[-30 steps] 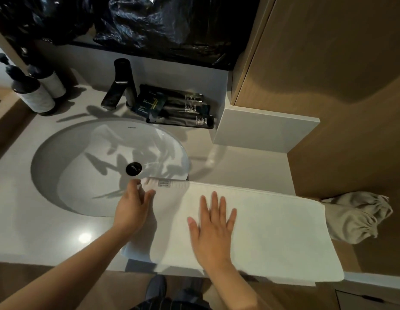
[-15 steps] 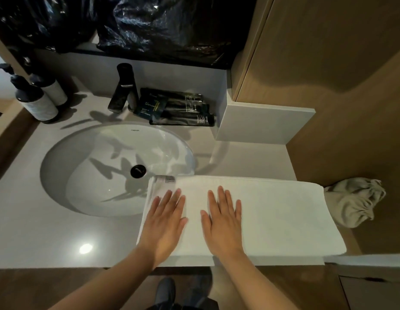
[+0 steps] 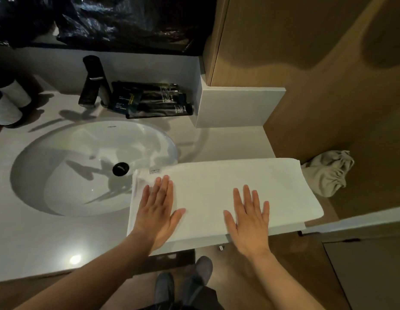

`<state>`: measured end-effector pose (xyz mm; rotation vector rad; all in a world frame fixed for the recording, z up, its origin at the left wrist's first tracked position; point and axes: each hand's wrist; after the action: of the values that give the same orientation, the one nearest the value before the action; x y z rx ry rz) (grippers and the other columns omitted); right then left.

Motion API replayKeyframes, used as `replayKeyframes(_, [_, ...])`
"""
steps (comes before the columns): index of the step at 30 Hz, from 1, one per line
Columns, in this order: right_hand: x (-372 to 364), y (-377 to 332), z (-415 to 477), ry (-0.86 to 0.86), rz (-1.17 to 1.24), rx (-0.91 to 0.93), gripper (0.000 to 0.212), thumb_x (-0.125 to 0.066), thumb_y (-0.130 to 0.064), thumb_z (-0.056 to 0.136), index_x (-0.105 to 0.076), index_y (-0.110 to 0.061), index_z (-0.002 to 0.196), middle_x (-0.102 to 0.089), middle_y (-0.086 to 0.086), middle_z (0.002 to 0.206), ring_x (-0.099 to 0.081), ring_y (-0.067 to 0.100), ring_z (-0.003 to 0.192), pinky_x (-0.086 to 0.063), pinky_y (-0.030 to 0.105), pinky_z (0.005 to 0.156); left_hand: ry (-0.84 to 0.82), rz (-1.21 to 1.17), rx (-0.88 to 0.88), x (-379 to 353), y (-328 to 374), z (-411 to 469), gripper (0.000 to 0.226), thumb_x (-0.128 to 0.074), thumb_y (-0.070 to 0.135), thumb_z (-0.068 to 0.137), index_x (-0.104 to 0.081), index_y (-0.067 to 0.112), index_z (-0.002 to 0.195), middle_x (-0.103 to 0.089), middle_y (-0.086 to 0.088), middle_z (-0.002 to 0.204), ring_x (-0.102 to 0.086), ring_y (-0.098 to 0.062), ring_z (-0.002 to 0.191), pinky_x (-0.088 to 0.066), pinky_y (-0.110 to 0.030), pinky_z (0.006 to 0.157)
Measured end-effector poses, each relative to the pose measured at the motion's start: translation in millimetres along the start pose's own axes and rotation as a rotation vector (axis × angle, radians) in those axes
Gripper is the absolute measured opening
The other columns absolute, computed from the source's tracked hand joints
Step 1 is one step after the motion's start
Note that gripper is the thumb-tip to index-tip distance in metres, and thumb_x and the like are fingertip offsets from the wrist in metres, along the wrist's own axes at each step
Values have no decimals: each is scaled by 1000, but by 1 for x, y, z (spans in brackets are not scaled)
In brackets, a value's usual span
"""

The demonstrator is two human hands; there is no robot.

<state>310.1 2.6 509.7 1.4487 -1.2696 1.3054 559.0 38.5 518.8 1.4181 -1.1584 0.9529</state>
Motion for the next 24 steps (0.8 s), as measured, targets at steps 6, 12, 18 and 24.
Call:
replayKeyframes(6, [-3, 9, 1, 0, -18, 49, 73, 14, -71, 88, 22, -34, 151, 28, -5, 159, 25, 21, 147, 16, 48, 118, 1, 43, -196, -12, 74, 14, 68, -17, 52, 97, -32, 11, 149, -26, -10, 157, -20, -31, 146, -20, -55, 117])
replayKeyframes(12, [2, 96, -2, 21, 43, -24, 70, 8, -70, 92, 16, -35, 152, 22, -8, 160, 25, 17, 147, 17, 43, 119, -64, 163, -243, -21, 70, 22, 71, -12, 61, 94, -18, 22, 153, -9, -12, 161, -7, -40, 147, -15, -70, 109])
replayKeyframes(18, [10, 162, -4, -51, 353, -222, 79, -15, -72, 91, 3, -31, 156, 8, -5, 164, 11, 17, 150, 0, 42, 121, -114, 209, -164, -18, 76, 30, 78, 6, 75, 81, 16, 38, 149, 27, -4, 157, 24, -34, 144, 5, -68, 111])
replayKeyframes(24, [31, 184, -8, 108, 781, -449, 73, -37, -51, 100, -9, -13, 156, -17, 7, 162, -26, 26, 146, -26, 36, 114, -27, 108, -68, 8, 119, 44, 79, -14, 67, 85, -43, 18, 140, -37, -14, 148, -34, -38, 134, -25, -53, 110])
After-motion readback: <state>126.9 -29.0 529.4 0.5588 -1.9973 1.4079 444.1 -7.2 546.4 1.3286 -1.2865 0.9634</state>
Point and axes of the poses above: each hand's wrist, its own z-axis towards the middle knuckle, its own x-axis out of the back of the hand, y = z × x
